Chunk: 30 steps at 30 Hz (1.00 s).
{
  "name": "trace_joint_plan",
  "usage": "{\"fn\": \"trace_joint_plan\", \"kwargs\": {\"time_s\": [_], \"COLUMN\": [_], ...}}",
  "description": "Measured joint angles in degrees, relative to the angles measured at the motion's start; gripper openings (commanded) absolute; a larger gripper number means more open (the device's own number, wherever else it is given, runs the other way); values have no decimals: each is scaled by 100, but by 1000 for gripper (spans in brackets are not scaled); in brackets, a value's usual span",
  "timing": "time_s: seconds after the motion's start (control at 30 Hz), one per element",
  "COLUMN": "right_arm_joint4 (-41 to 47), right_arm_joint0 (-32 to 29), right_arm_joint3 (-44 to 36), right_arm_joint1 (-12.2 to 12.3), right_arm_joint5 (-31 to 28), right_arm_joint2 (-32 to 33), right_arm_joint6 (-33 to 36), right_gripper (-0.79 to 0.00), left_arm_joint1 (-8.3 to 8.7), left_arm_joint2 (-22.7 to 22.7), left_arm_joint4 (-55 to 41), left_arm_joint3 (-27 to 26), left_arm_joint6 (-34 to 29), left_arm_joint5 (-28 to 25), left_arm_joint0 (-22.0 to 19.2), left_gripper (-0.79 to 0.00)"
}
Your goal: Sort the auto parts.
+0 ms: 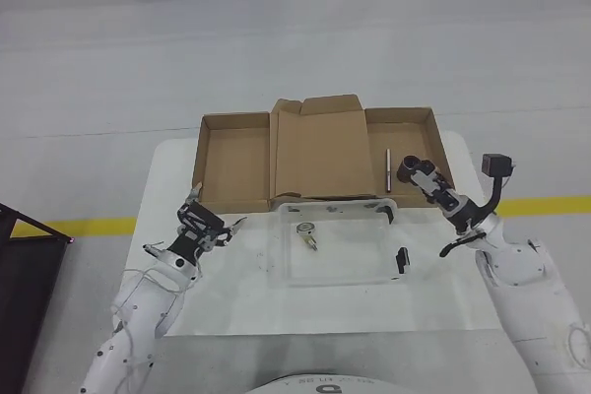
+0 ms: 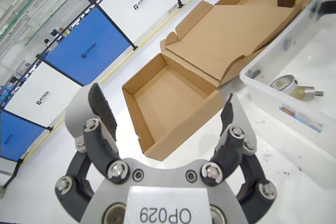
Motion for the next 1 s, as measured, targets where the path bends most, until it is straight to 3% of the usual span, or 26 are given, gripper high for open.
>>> {"fn": "trace_joint_plan", "kwargs": {"time_s": [0.1, 0.2, 0.43, 0.53, 0.63, 0.7, 0.8, 1.0], "right_arm_joint4": [-7, -30, -40, -40, -40, -40, -40, -40], "right_arm_joint0": [-171, -329, -343, -343, -343, -343, -343, -343], "right_arm_joint3": [-34, -80, -85, -85, -85, -85, -85, -85], "right_arm_joint1": [6, 12, 13, 13, 13, 13, 13, 13], "right_arm_joint5": [-104, -177, -186, -186, -186, -186, -186, -186], "right_arm_joint2": [130, 246, 261, 261, 261, 261, 261, 261], "right_arm_joint6": [-113, -192, -199, -199, -199, -199, -199, -199], "right_gripper": [0, 0, 0, 0, 0, 0, 0, 0], "left_arm_joint1": [-32, -65, -64, -41, -52, -81, -163, -335], "left_arm_joint2": [315, 419, 412, 462, 811, 1102, 1564, 2380], "left_arm_joint4": [56, -581, -632, -349, 145, 18, -800, -1223], "left_arm_joint3": [-45, -199, -198, -259, -512, -625, -698, -388], "left_arm_joint6": [-251, -832, -791, -871, -1174, -1551, -2630, -4443], "left_arm_joint5": [-170, -379, -368, -494, -775, -1081, -1682, -1808], "left_arm_joint0": [-91, -231, -229, -275, -366, -458, -885, -1819], "left_gripper": [0, 0, 0, 0, 0, 0, 0, 0]}}
